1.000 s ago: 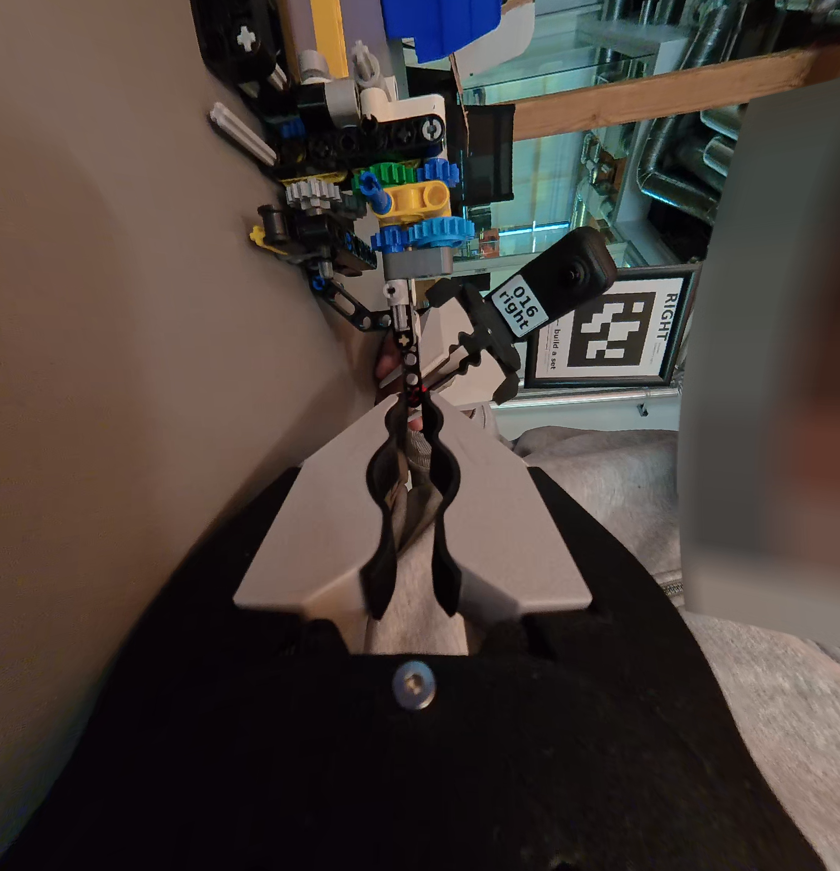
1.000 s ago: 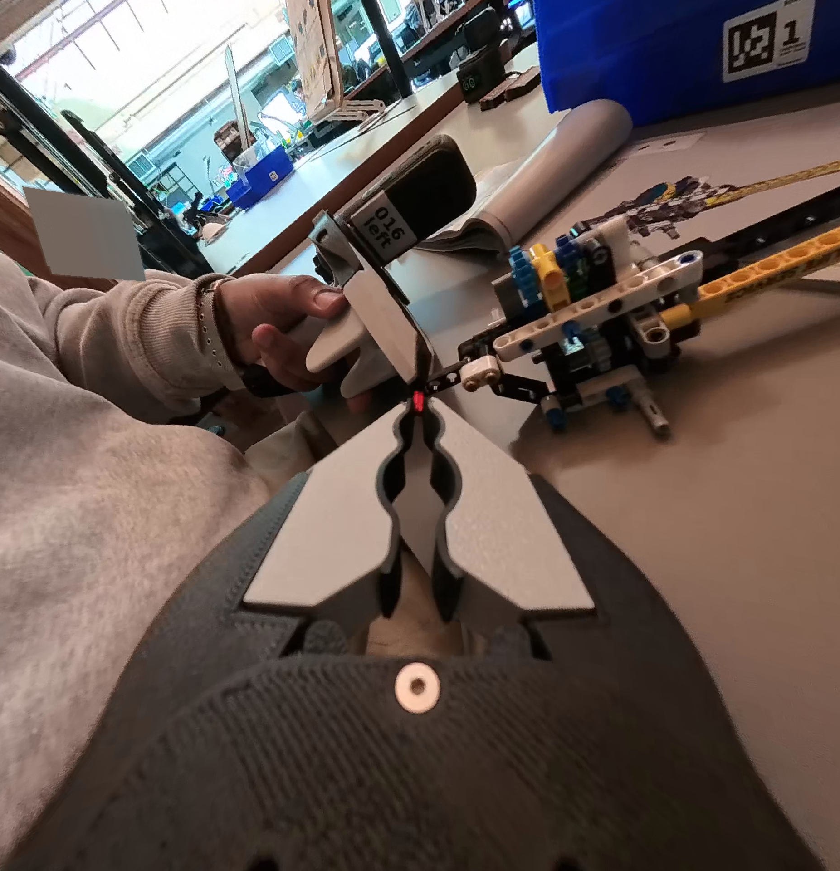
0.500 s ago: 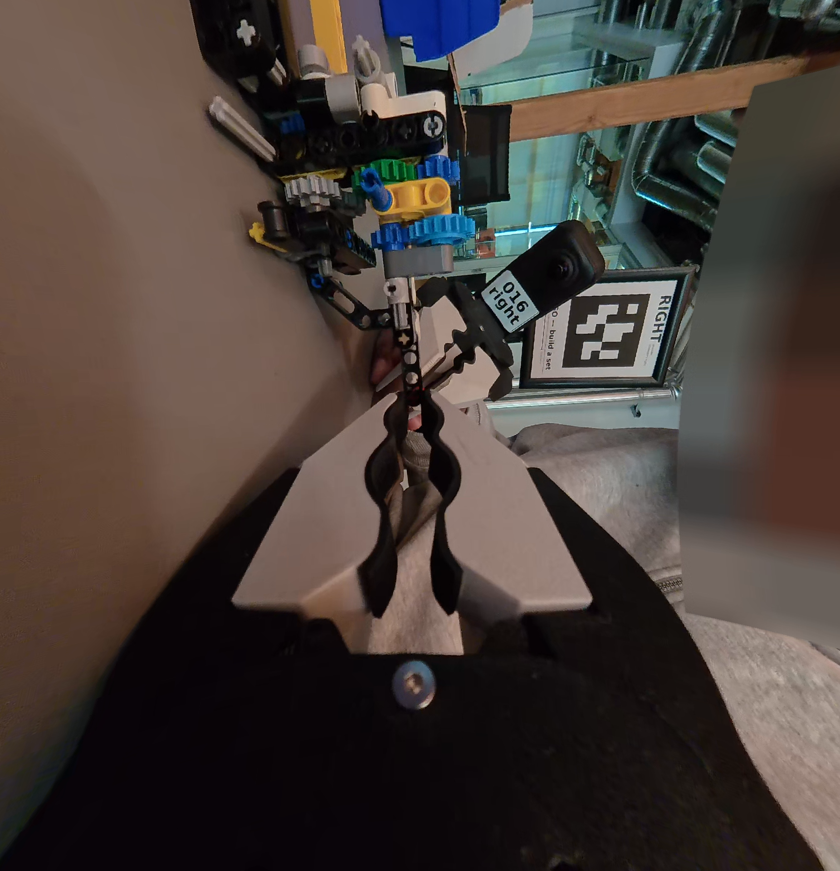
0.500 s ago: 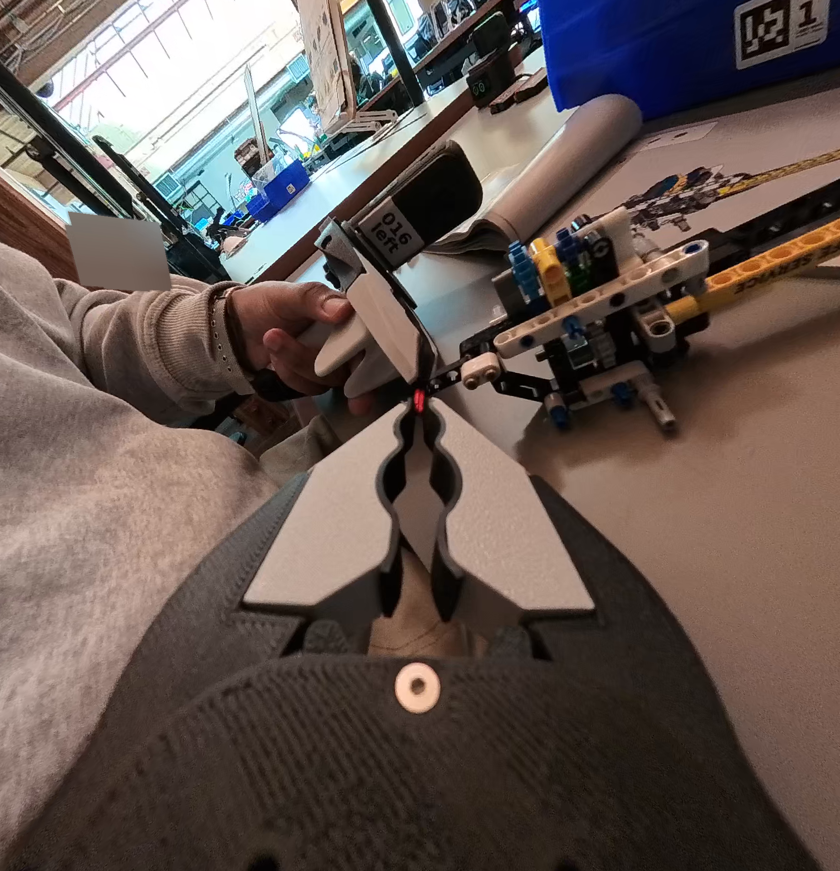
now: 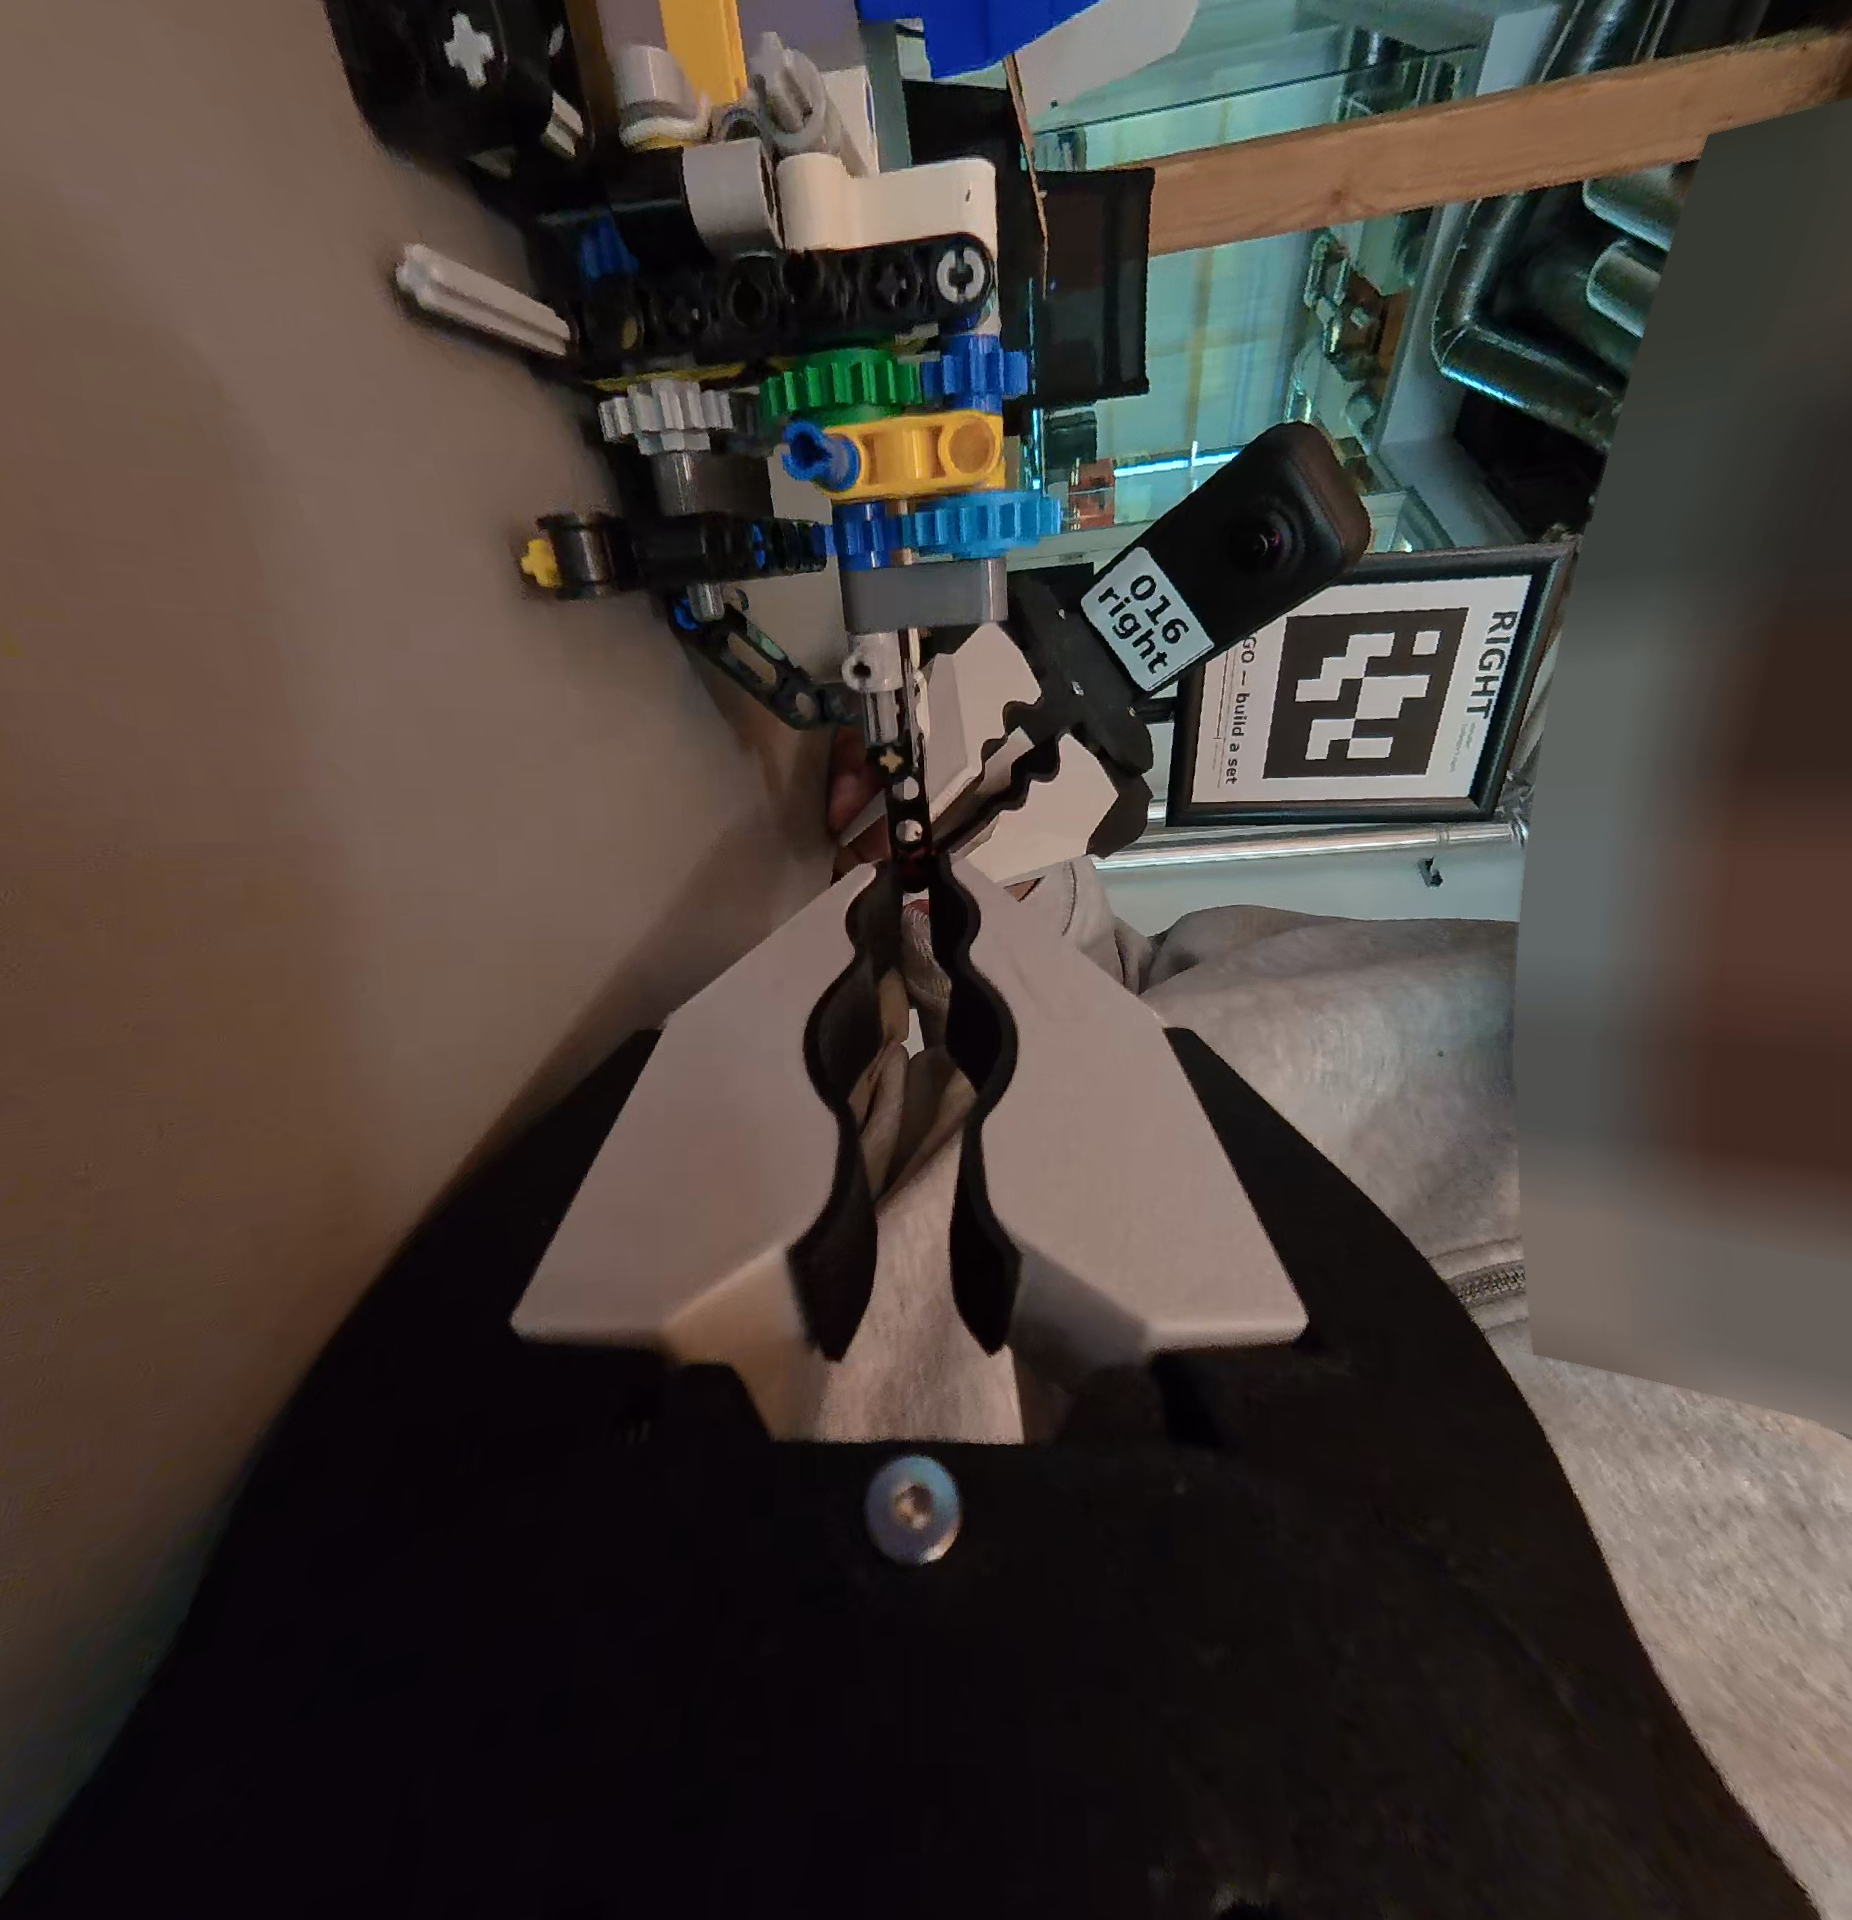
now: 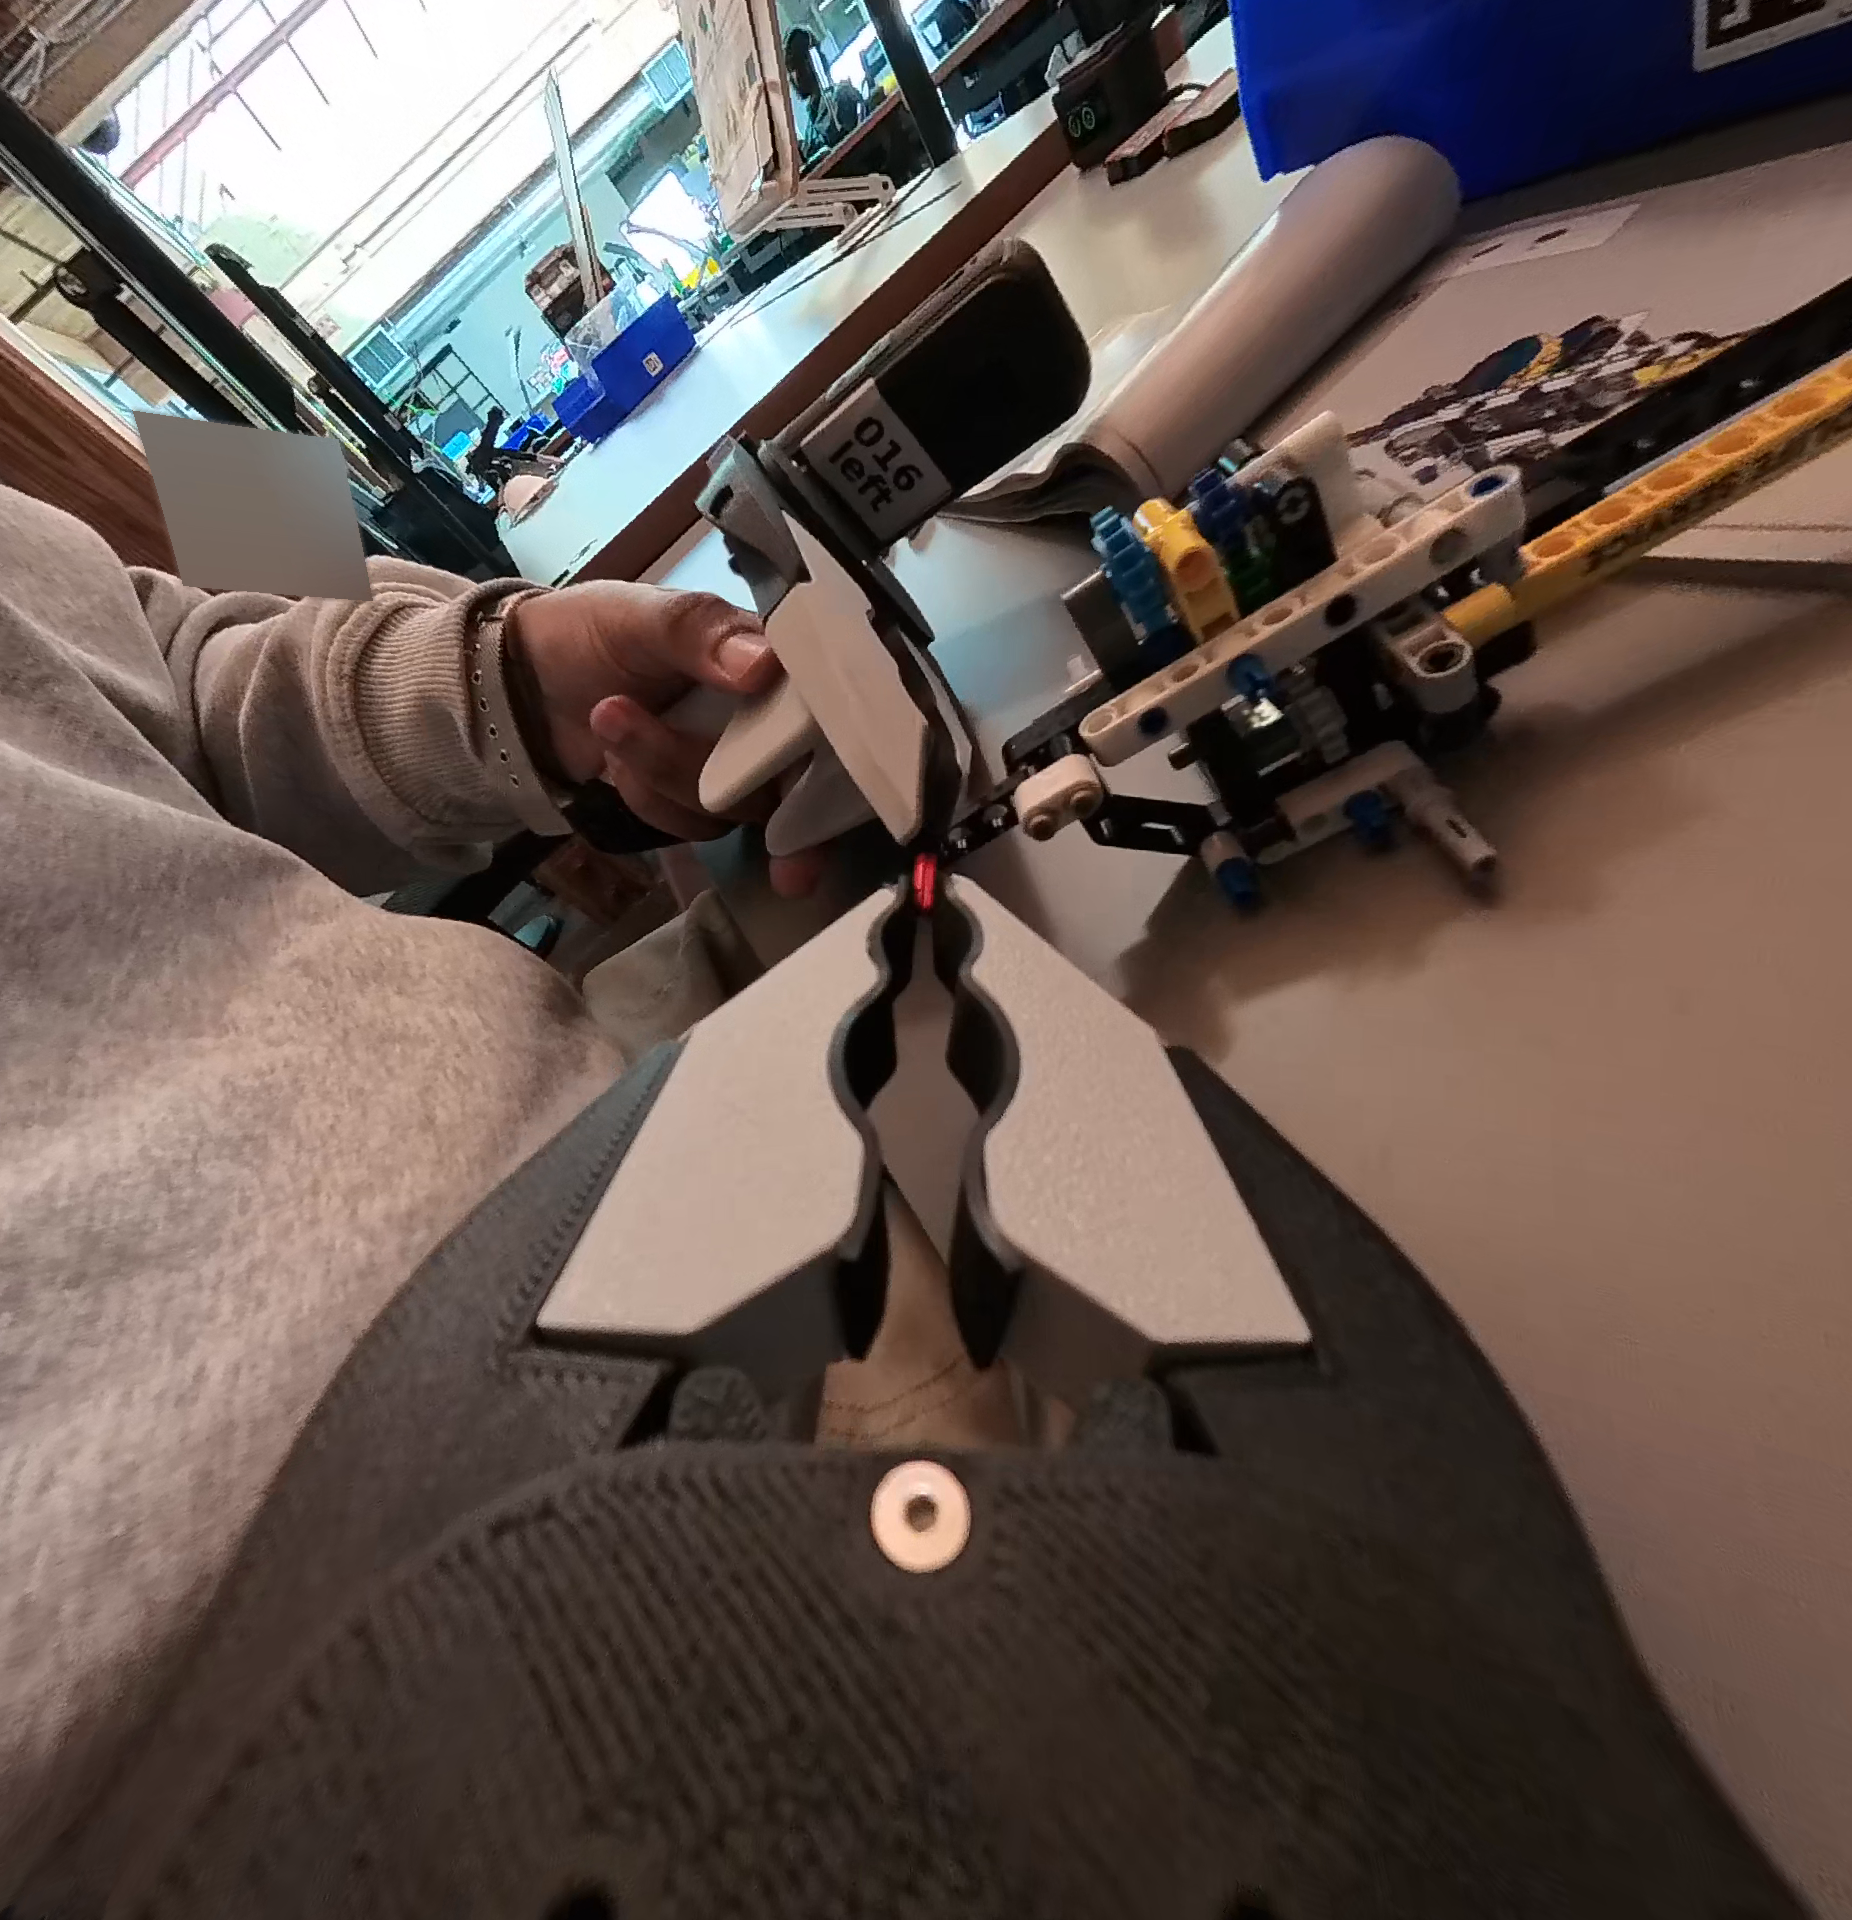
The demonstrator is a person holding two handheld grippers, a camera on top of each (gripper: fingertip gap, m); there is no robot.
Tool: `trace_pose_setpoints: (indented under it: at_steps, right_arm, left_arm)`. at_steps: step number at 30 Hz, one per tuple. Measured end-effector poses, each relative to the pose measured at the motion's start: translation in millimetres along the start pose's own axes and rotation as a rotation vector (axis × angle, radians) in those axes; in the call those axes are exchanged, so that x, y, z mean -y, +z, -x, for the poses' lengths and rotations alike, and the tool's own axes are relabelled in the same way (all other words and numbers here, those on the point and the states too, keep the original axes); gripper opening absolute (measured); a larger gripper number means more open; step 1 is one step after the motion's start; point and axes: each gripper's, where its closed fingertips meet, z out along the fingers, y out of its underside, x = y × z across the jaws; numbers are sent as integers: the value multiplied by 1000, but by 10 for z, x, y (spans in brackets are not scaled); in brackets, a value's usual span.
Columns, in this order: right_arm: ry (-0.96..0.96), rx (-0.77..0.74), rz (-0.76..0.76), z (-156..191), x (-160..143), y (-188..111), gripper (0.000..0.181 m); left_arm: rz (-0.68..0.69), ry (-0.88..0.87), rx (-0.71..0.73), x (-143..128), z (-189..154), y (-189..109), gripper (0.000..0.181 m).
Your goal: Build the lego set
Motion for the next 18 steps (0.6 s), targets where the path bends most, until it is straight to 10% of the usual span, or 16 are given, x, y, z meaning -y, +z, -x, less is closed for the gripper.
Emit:
trace_pose_setpoints:
  at_steps: [18]
  right_arm:
    - [-49, 66, 113, 92, -69, 61, 1]
  left_arm:
    - [-4, 51, 52, -84, 26, -34, 8]
